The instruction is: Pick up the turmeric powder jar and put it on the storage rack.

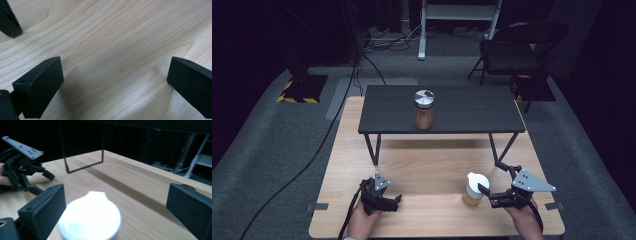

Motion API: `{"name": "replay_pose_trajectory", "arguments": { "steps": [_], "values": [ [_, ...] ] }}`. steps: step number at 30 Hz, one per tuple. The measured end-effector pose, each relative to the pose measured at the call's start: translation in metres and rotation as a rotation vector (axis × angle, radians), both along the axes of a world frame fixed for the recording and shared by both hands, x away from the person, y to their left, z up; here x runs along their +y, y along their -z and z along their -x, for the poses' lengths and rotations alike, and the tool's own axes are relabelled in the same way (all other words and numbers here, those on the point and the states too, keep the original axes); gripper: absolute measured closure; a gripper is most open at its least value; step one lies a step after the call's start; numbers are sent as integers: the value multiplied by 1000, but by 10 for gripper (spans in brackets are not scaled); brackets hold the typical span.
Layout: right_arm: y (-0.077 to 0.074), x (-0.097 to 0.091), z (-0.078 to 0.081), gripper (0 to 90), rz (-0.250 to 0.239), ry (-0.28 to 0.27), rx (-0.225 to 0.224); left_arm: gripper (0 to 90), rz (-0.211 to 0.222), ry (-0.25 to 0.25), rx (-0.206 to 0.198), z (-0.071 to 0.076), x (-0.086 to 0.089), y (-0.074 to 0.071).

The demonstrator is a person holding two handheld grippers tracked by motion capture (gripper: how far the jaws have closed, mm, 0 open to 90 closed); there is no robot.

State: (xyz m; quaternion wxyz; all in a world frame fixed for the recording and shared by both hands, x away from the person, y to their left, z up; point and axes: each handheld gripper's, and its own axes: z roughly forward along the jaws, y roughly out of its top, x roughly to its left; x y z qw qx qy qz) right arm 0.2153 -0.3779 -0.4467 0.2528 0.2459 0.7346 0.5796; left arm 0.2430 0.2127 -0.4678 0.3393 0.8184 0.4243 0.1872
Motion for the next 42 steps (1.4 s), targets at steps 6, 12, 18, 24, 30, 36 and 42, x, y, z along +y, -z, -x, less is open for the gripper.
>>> {"name": "replay_pose_trajectory", "arguments": {
  "steps": [6,12,18,24,30,36,42],
  "values": [
    [0,9,0,22,4,-39,2,5,0,0,0,0,0,0],
    [1,14,-2,22,-13,-78,14,4,0,0,0,0,0,0],
    [1,16,-5,22,11,-78,36,4,0,0,0,0,0,0],
    [3,20,-9,35,65,-81,78,4,0,0,0,0,0,0],
    [2,27,-5,92,124,-59,97,4,0,0,0,0,0,0],
    [6,27,-11,151,146,-53,152,4,-1,1,0,0,0,0],
    [8,24,-13,239,148,-53,173,4,0,0,0,0,0,0]
  ]
}}
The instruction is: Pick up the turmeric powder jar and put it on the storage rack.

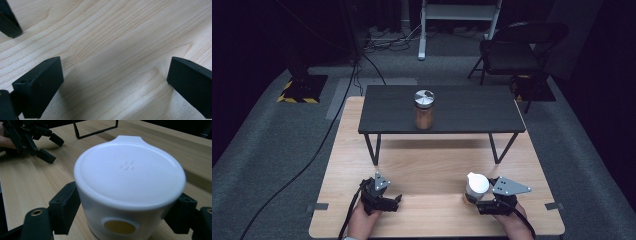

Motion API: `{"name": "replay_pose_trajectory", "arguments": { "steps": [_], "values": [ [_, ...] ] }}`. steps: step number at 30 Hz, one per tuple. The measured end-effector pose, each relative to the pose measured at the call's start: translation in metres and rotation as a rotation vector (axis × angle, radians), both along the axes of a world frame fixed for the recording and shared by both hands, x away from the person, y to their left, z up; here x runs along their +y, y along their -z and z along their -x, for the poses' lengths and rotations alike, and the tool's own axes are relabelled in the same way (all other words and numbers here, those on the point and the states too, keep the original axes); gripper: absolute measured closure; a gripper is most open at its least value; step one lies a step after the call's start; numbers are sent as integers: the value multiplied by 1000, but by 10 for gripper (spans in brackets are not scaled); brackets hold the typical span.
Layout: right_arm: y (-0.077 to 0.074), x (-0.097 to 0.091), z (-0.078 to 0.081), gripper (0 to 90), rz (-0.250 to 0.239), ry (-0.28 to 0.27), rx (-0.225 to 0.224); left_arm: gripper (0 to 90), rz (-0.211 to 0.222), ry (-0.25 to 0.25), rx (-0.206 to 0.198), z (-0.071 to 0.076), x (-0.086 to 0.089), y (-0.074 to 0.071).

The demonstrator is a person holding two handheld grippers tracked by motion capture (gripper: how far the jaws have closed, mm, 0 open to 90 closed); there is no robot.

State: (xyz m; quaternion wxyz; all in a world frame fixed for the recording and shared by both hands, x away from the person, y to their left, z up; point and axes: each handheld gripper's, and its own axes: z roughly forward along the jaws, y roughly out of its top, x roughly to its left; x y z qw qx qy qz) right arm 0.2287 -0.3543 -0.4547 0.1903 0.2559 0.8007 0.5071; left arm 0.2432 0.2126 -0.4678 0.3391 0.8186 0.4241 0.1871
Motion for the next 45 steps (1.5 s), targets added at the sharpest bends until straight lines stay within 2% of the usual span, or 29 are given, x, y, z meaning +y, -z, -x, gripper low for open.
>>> {"name": "replay_pose_trajectory", "arguments": {
  "steps": [2,4,6,24,30,35,38,41,45],
  "values": [
    [1,-2,-3,240,-7,-1,24,4,0,0,0,0,0,0],
    [2,0,-4,258,13,0,37,4,0,0,0,0,0,0],
    [3,0,-4,291,24,6,31,4,0,-1,0,0,0,0],
    [2,2,-5,297,30,-1,23,4,0,-1,0,0,0,0],
    [-2,-1,-6,298,5,10,27,4,0,-1,0,0,0,0],
    [-7,-1,-6,298,-5,23,14,4,0,0,0,0,0,0],
    [-16,-2,-8,298,-28,31,4,4,0,-1,0,0,0,0],
    [-25,-2,-7,298,-21,25,-24,4,0,-1,0,0,0,0],
    [-37,-3,-12,298,-39,28,-28,3,1,0,1,0,0,0]
  ]
}}
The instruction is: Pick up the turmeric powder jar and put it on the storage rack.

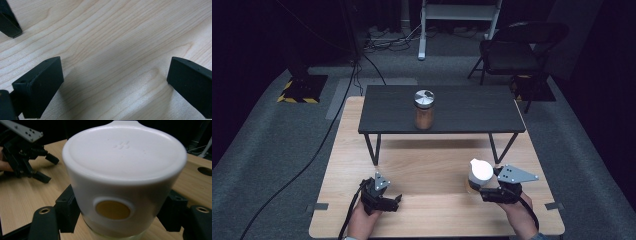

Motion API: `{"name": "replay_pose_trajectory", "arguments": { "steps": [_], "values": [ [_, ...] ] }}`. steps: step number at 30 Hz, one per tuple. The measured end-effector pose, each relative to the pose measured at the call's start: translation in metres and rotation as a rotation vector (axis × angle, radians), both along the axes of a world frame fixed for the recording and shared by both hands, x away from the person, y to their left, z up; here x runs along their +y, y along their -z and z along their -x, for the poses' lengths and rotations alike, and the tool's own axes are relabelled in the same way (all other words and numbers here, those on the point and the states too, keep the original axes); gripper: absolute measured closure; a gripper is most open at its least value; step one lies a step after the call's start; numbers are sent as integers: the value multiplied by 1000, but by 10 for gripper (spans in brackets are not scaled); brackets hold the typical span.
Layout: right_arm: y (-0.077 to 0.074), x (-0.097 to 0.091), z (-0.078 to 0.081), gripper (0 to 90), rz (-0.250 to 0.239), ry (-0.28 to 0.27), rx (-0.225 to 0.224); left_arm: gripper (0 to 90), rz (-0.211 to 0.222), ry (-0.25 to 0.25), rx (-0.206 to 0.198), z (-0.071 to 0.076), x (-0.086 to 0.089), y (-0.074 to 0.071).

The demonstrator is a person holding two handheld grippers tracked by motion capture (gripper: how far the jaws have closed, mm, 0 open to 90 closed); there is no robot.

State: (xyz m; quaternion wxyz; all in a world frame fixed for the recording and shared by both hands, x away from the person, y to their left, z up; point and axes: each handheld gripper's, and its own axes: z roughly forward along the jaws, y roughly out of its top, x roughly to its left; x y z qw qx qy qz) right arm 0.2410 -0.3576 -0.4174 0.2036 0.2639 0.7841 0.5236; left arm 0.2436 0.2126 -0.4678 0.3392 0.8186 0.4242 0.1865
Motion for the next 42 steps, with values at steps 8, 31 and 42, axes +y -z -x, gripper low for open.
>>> {"name": "replay_pose_trajectory", "arguments": {
  "steps": [8,31,42],
  "values": [
    [-36,2,-10,298,-3,21,-41,1,0,1,1,-1,0,0],
    [-144,33,-44,298,-37,69,-120,1,-1,-1,1,-3,-2,0],
    [-160,56,-74,298,-27,110,-95,1,2,-8,2,-3,-3,0]
  ]
}}
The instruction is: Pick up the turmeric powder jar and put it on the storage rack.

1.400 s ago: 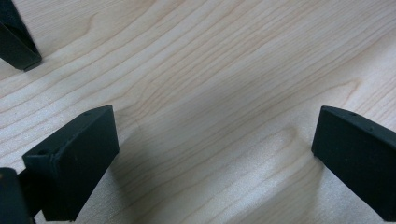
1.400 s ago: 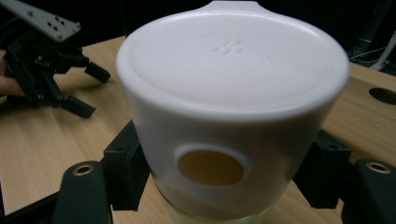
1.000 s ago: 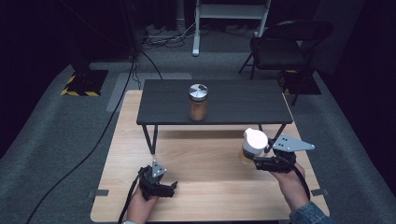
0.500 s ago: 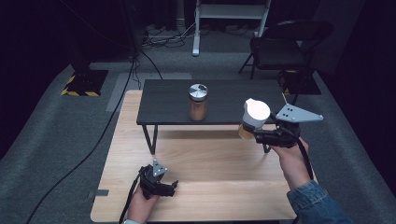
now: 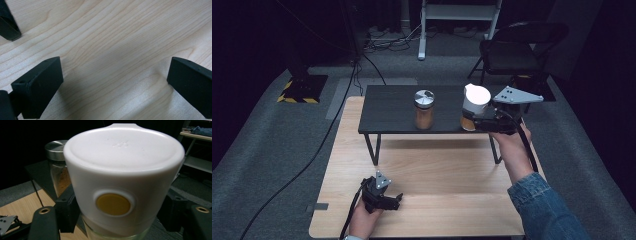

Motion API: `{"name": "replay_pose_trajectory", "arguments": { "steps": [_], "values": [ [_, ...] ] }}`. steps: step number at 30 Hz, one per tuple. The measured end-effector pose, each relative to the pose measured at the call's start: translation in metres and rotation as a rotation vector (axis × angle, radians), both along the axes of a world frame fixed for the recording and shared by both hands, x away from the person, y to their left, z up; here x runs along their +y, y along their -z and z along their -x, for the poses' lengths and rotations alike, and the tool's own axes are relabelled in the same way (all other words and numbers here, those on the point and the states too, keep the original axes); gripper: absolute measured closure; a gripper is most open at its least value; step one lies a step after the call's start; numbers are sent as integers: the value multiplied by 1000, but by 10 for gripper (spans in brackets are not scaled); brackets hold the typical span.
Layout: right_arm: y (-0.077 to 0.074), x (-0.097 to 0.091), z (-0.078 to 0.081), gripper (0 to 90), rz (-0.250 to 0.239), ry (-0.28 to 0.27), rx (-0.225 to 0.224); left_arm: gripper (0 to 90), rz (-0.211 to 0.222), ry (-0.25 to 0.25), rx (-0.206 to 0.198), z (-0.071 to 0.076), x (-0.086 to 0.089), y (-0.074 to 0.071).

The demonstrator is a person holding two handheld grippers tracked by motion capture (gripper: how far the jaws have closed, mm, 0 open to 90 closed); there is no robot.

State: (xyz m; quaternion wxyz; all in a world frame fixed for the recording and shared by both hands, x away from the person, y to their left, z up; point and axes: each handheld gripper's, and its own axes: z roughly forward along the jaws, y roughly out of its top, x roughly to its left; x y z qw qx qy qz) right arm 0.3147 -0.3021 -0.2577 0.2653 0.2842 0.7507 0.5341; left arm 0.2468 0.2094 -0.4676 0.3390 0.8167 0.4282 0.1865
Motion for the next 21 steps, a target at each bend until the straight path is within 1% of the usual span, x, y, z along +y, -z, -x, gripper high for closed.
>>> {"name": "replay_pose_trajectory", "arguments": {
  "steps": [5,6,7,8,9,11,15,19,20,21],
  "values": [
    [5,7,-11,298,-5,20,16,1,-1,1,-2,0,0,0],
    [6,8,-14,298,-5,22,26,1,-1,1,-1,0,0,0],
    [6,8,-14,298,-5,22,26,1,-1,1,-1,0,0,0],
    [6,9,-17,298,-1,25,38,1,-2,1,-1,0,0,0],
    [5,12,-19,297,15,29,48,2,-3,2,-1,0,0,0],
    [9,12,-20,297,10,26,38,2,-3,2,-3,0,0,0],
    [10,9,-22,296,3,24,42,2,-3,2,-3,0,0,0],
    [10,12,-19,294,18,24,28,3,-3,1,-4,1,0,0],
    [10,13,-19,270,28,26,22,3,-3,1,-3,0,0,0],
    [10,14,-19,218,34,24,17,3,-3,1,-3,0,0,0]
  ]
}}
